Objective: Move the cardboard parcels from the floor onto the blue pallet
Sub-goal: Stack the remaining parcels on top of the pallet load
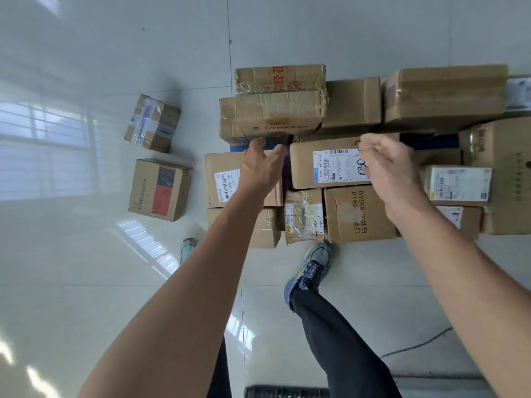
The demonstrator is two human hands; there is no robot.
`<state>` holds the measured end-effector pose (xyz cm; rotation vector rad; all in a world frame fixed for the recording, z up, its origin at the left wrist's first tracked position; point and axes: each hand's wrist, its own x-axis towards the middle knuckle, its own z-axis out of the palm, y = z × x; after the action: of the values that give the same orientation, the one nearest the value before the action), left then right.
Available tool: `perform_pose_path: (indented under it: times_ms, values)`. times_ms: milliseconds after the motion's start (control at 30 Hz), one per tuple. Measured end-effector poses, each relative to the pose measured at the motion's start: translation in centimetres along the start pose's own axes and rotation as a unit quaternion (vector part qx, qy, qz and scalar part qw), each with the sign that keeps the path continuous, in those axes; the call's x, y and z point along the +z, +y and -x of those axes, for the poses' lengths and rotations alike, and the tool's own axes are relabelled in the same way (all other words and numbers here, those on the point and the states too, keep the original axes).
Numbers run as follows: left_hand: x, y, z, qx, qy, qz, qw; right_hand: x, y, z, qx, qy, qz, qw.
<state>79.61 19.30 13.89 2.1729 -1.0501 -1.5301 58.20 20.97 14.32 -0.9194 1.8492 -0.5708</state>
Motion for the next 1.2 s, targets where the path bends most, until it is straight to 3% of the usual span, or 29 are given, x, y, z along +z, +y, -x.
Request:
perform_pose_path:
  times_ms: [333,633,900,1200]
  values:
    - [-15.3,-9.9,-0.8,-0.033,0.051,0.033,0.998,22.0,-7.9,8.4,-0.015,-0.128,-0.036,0.991]
    - [-28.3,-26.7,-9.0,-0.137,0.030,0.011,0.990,43.3,-5.5,8.8,0.116,-0.165,-0.001,0.979]
    - [-31.8,-36.9,-19.3,-0.167,0.013,-0.039,0.985,55.2,0.6,4.2,0.208,-0.150,0.054,0.965]
    - [-30.0,-42.3,-27.3,-0.205,0.022,-0.043,0.978,59.7,5.9,-0.1,0.299,-0.131,0.047,0.944]
